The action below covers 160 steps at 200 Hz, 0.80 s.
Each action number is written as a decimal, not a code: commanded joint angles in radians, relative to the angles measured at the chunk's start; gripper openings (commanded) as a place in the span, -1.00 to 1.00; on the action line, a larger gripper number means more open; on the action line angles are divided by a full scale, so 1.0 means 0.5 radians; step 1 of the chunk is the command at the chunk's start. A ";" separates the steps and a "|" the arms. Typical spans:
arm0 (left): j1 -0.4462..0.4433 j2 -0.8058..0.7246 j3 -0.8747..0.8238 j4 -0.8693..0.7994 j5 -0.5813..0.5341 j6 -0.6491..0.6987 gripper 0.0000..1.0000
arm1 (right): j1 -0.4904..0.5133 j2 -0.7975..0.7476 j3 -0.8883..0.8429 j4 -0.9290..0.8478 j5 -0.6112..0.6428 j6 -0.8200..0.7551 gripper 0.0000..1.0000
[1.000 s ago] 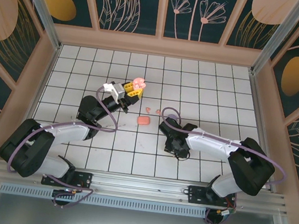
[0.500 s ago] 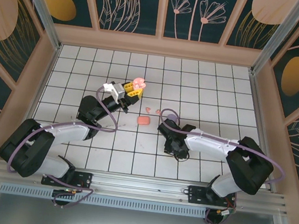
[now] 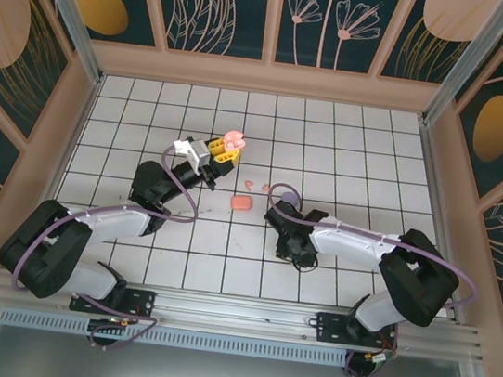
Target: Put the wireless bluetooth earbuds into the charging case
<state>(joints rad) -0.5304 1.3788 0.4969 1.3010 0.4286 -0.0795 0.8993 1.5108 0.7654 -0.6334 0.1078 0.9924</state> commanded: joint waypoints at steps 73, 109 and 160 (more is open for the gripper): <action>-0.008 -0.008 0.031 0.032 -0.001 0.030 -1.00 | -0.022 0.086 -0.066 0.007 0.066 -0.099 -0.48; -0.008 -0.007 0.040 0.015 0.005 0.029 -1.00 | -0.022 0.045 -0.083 0.024 0.072 -0.121 -0.56; -0.009 -0.014 0.055 -0.006 0.008 0.025 -1.00 | -0.022 -0.020 -0.054 0.034 0.093 -0.145 -0.71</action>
<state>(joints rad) -0.5304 1.3788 0.4976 1.2892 0.4290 -0.0795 0.8982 1.5013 0.7631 -0.6109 0.1047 0.9379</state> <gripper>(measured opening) 0.213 0.170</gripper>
